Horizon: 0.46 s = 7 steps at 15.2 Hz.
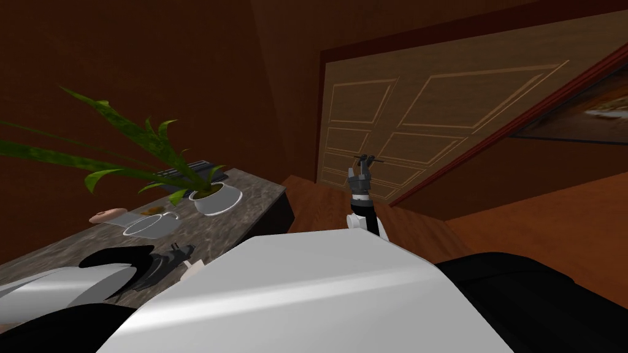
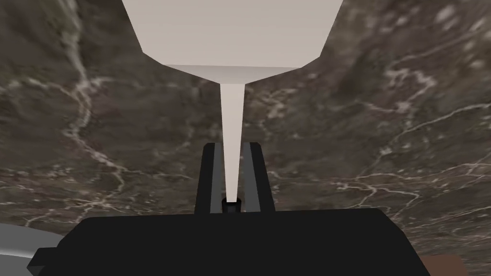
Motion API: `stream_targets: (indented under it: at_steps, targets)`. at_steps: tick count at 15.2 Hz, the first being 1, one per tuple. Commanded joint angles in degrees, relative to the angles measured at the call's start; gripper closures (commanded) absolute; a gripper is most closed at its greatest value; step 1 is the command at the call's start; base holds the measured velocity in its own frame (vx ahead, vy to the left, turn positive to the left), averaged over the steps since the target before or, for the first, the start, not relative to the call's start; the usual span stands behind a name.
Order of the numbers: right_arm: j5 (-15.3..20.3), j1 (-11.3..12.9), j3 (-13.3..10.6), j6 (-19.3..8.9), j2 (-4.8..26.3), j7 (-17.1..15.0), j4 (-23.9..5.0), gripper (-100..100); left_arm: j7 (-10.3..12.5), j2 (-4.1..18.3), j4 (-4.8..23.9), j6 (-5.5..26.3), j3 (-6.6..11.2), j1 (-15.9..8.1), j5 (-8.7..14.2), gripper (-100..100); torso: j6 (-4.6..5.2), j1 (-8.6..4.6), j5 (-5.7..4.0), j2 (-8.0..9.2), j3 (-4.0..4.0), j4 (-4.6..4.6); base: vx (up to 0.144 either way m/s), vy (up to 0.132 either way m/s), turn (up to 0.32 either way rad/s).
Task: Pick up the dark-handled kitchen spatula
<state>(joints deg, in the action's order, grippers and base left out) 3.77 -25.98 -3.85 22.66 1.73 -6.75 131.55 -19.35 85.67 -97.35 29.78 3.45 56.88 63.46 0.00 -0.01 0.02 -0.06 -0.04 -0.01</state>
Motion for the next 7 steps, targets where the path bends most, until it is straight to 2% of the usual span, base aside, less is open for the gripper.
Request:
stream_targets:
  at_steps: [1, 2, 5, 6, 7]
  targets:
    - [0.00, 0.00, 0.00, 0.00, 0.00, 0.00, 0.00, 0, 0.00, 0.00, 0.00, 0.00, 0.00, 0.00, 0.00, 100, 0.00, 0.00, 0.00, 0.00, 0.00, 0.00, 0.000, 0.000, 0.000]
    - [0.00, 0.00, 0.00, 0.00, 0.00, 0.00, 0.00, 0, 0.42, 2.09, -1.14, 0.72, 1.78, 0.95, 1.35, 100, 0.00, 0.00, 0.00, 0.01, 0.01, 0.00, -0.019, -0.011, 0.118]
    - [0.00, 0.00, 0.00, 0.00, 0.00, 0.00, 0.00, 0, 0.66, 4.23, -2.09, 1.41, 3.25, 1.56, 2.82, 100, -0.05, -0.13, -0.06, 0.19, 0.11, 0.04, -0.044, -0.021, 0.104]
    - [0.00, 0.00, 0.00, 0.00, 0.00, 0.00, 0.00, 0, 0.72, 4.76, -2.33, 1.58, 3.61, 1.72, 3.19, 100, -0.04, -0.15, -0.07, 0.21, 0.12, 0.05, -0.039, -0.016, 0.072]
    - [0.00, 0.00, 0.00, 0.00, 0.00, 0.00, 0.00, 0, 1.10, 3.89, -2.54, 1.38, 3.68, 2.17, 2.08, 100, -0.02, -0.16, -0.06, 0.21, 0.12, 0.05, -0.021, -0.011, 0.018]
